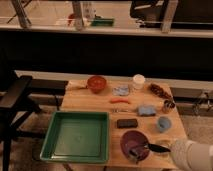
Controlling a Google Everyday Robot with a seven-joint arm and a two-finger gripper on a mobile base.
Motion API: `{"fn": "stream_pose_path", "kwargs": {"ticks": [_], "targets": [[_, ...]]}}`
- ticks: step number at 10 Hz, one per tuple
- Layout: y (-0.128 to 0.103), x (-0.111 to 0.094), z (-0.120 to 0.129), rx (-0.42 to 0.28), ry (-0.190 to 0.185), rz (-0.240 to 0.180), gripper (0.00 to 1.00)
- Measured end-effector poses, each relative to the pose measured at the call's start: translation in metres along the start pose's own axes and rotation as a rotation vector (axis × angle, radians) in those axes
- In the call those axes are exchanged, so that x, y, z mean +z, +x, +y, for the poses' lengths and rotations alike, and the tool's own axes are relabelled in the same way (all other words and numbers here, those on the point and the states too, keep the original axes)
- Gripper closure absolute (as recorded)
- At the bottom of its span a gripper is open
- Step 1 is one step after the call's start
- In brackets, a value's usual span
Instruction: Wipe purple bowl with brush
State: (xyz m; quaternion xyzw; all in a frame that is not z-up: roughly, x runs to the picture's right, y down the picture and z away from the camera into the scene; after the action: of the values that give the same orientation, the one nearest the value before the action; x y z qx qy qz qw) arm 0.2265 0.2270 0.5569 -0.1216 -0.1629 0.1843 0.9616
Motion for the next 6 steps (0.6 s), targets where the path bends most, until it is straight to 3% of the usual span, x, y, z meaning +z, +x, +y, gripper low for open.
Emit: {"fn": "stream_pose_path", "kwargs": {"ticks": [2, 6], "targets": [[0.024, -0.005, -0.001, 0.018, 0.010, 0.048, 1.00], [0.029, -0.002, -0.026, -0.006, 0.062, 0.090, 1.00]]}}
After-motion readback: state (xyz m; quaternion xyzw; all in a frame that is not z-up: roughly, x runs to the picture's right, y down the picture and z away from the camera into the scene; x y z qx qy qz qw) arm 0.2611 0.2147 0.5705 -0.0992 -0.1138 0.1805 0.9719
